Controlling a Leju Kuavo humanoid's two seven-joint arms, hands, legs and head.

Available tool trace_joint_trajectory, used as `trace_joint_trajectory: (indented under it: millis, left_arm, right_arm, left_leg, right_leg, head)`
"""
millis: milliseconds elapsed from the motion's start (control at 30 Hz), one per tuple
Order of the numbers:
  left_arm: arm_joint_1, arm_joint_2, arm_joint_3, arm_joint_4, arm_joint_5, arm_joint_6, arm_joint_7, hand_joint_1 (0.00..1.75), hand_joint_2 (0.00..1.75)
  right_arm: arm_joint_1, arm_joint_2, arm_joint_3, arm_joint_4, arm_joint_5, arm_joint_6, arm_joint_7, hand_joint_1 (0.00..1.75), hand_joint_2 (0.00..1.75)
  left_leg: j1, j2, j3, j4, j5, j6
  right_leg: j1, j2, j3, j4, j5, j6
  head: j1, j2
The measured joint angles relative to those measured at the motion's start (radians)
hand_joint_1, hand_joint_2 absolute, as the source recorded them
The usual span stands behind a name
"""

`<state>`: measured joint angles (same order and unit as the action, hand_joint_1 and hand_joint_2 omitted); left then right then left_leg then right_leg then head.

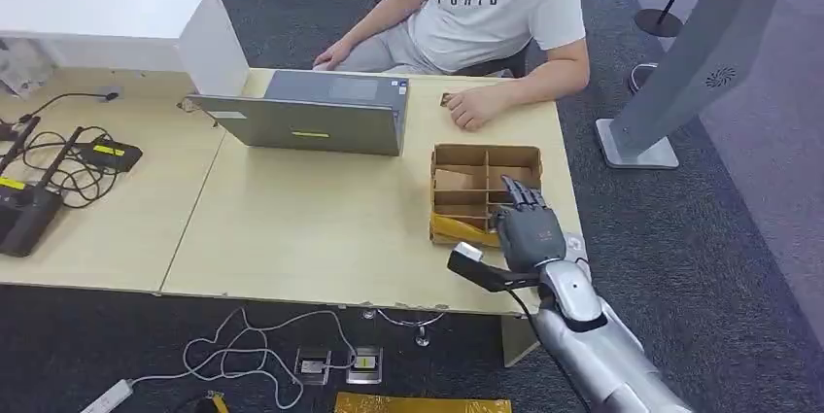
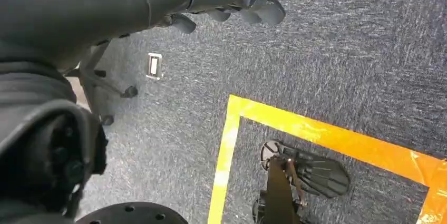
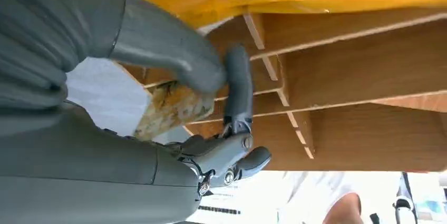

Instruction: Pass the card to the sensor for recognition and then transmit it.

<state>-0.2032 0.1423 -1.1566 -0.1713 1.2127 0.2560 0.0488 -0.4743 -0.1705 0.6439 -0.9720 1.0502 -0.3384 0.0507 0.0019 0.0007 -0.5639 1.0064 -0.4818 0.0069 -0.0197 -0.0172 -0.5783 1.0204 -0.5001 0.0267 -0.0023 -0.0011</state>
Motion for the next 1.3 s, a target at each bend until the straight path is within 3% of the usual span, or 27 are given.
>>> trace_joint_trajectory:
  millis: [267, 733, 1300]
  left_arm:
    - [0.001, 0.000, 0.000, 0.000, 0.011, 0.011, 0.000, 0.00, 0.00]
    - [0.002, 0.000, 0.000, 0.000, 0.010, 0.013, 0.003, 0.00, 0.00]
    - [0.005, 0.000, 0.000, 0.000, 0.010, 0.013, 0.010, 0.00, 0.00]
  right_arm:
    - [-0.018, 0.016, -0.008, 0.029, -0.013, -0.052, -0.036, 0.00, 1.75]
    - [-0.031, 0.018, -0.014, 0.063, -0.066, -0.066, -0.058, 0.00, 1.75]
    - [-0.056, -0.062, -0.061, -0.008, -0.070, -0.018, -0.021, 0.00, 1.75]
  left_leg:
    - [0.000, 0.000, 0.000, 0.000, 0.000, 0.000]
    - [0.000, 0.000, 0.000, 0.000, 0.000, 0.000]
    - [0.000, 0.000, 0.000, 0.000, 0.000, 0.000]
  right_leg:
    - [0.000, 0.000, 0.000, 0.000, 0.000, 0.000]
    - [0.000, 0.000, 0.000, 0.000, 0.000, 0.000]
    - [0.000, 0.000, 0.000, 0.000, 0.000, 0.000]
  head:
    - [0.000, 0.000]
    - [0.000, 0.000]
    - [0.000, 0.000]
